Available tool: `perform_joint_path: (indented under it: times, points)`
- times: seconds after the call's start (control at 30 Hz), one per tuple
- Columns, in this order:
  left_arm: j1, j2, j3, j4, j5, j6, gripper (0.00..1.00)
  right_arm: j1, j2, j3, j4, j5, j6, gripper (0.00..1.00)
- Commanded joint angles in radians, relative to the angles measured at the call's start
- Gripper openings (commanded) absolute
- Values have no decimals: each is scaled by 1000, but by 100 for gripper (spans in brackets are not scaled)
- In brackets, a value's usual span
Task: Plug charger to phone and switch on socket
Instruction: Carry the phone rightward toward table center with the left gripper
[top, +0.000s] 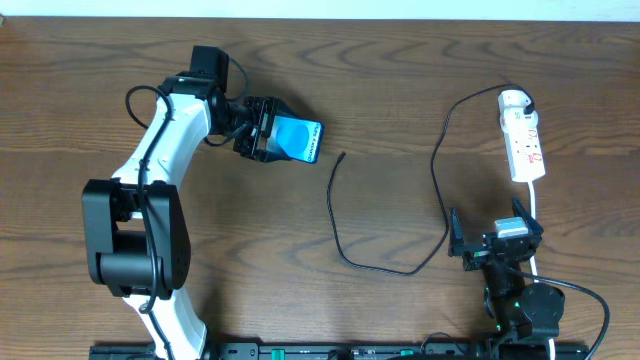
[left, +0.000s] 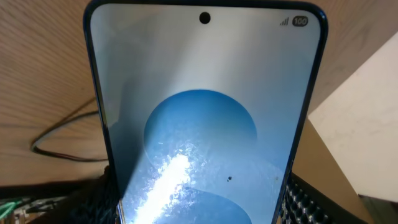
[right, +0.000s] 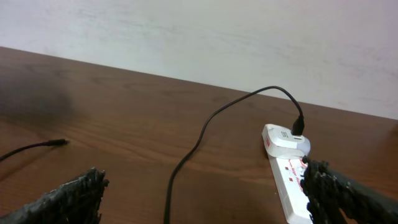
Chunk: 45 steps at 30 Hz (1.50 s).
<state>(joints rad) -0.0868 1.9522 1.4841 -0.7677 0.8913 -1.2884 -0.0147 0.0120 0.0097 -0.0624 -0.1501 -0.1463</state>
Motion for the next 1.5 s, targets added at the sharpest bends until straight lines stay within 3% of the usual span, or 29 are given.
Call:
perform_joint_path:
  times: [0.0,0.5,0.9,1.23,1.47]
  points:
    - [5,-17,4,20,123,-22,66,3,-5,-4,0,-6,10,99]
    - [5,-17,4,172,409,-22,66,3,-5,-4,0,-6,10,99]
    - [5,-17,4,172,455,-15,66,3,-5,-4,0,-6,10,99]
    - [5,-17,4,172,515,151,66,3,-5,-4,0,-6,10,99]
    - [5,-17,4,172,515,169,66,3,-5,-4,0,-6,10,99]
